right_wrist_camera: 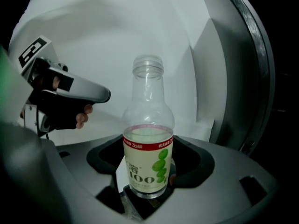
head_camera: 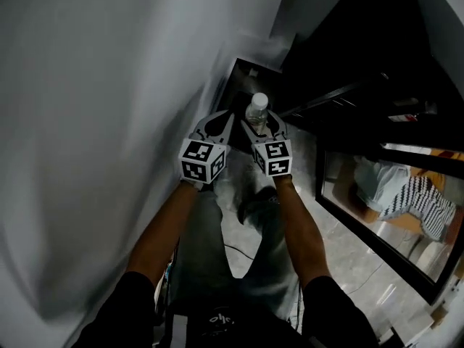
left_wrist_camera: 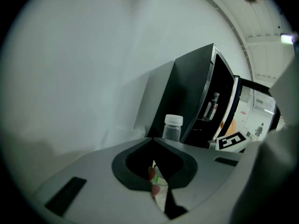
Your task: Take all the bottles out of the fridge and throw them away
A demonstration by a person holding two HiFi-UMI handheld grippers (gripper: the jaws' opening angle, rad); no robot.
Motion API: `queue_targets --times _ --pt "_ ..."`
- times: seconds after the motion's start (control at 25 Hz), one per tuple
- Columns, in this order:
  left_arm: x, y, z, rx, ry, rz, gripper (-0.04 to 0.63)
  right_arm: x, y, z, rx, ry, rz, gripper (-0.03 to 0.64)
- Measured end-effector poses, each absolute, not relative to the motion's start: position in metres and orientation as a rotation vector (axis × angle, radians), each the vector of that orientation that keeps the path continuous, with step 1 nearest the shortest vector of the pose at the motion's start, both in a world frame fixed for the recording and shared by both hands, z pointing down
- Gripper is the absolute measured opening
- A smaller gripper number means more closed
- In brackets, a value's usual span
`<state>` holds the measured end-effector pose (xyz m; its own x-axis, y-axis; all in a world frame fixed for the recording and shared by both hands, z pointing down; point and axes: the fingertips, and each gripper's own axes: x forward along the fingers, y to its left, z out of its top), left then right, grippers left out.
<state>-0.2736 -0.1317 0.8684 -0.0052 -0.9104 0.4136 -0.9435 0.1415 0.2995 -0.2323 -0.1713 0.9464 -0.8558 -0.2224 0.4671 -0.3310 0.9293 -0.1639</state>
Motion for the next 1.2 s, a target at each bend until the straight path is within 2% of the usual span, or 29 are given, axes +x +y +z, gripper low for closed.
queue_targets --times 0.28,0.52,0.68,0.92,1.0,1.2 --pt "-0.296 -0.143 0.936 1.773 -1.949 0.077 0.002 -0.247 -0.183 1.028 0.414 -2.641 0.315 0.316" --pt "-0.299 -0.150 0.925 1.792 -1.941 0.057 0.002 -0.250 -0.191 1.026 0.463 -2.634 0.353 0.319" --pt "-0.295 -0.154 0.872 1.815 -1.931 0.044 0.002 -0.239 -0.190 0.977 0.478 -2.613 0.348 0.319" --pt "-0.274 -0.145 0.739 1.827 -1.913 -0.002 0.002 -0.207 -0.167 0.826 0.507 -2.634 0.437 0.306" --pt "-0.260 -0.147 0.695 1.854 -1.897 -0.007 0.002 -0.192 -0.168 0.769 0.558 -2.650 0.437 0.248" --pt "-0.232 -0.148 0.588 1.917 -1.881 -0.028 0.002 -0.159 -0.177 0.636 0.714 -2.678 0.421 0.035"
